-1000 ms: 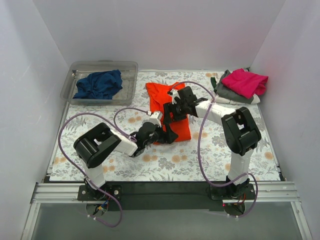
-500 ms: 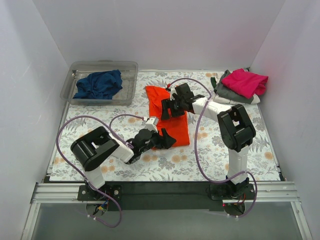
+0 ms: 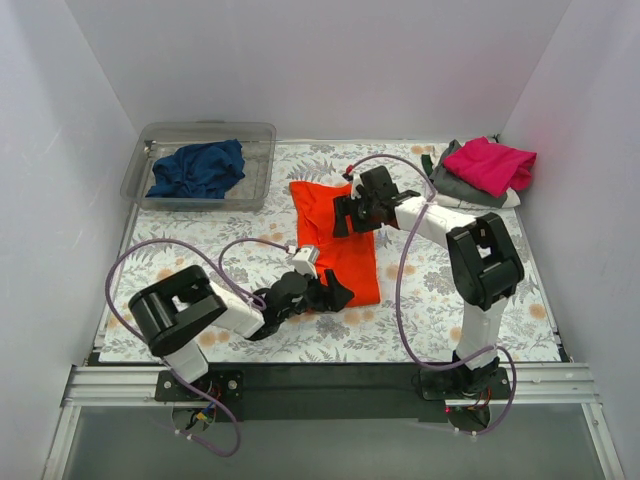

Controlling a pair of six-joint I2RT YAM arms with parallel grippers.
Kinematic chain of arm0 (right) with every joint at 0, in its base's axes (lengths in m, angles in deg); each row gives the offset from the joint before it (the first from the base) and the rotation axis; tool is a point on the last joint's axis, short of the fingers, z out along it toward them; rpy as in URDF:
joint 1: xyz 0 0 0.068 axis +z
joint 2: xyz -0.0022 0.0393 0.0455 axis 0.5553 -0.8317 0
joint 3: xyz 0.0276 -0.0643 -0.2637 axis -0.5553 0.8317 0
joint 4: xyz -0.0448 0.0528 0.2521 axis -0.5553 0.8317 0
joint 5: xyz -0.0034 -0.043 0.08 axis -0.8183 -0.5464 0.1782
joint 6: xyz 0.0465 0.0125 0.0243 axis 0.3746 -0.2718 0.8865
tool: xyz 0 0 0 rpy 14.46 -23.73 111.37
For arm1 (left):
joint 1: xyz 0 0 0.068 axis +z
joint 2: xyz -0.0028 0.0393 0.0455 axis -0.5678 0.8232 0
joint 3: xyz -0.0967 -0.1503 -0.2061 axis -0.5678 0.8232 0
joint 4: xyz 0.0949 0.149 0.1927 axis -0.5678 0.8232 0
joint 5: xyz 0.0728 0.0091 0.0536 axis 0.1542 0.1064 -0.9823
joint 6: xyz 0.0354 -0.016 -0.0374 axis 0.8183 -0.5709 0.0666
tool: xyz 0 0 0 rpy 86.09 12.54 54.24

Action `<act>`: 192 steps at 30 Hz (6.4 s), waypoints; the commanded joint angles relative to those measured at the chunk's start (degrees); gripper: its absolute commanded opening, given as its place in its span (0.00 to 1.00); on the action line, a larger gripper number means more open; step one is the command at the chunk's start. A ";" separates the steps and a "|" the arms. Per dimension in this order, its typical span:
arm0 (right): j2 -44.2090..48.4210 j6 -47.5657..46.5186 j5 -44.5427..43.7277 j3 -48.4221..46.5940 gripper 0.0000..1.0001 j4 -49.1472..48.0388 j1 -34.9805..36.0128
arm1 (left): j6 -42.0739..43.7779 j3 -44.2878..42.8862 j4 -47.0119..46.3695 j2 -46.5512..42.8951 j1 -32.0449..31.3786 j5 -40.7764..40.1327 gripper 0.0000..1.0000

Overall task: Fold and stack the t-shirts
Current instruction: Fold the tshirt

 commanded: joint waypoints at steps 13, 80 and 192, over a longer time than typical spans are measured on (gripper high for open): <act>33.86 2.44 -5.95 24.34 0.70 -0.85 -1.19 | 0.14 -1.65 46.38 -29.94 -4.65 -17.42 0.72; 41.08 20.55 -5.59 50.56 0.01 -7.10 14.63 | -9.54 7.32 47.45 -31.35 -4.65 -12.51 0.00; 17.36 -10.30 -16.66 -0.85 0.01 19.63 2.59 | 9.88 -10.96 34.53 -26.18 18.28 5.33 0.00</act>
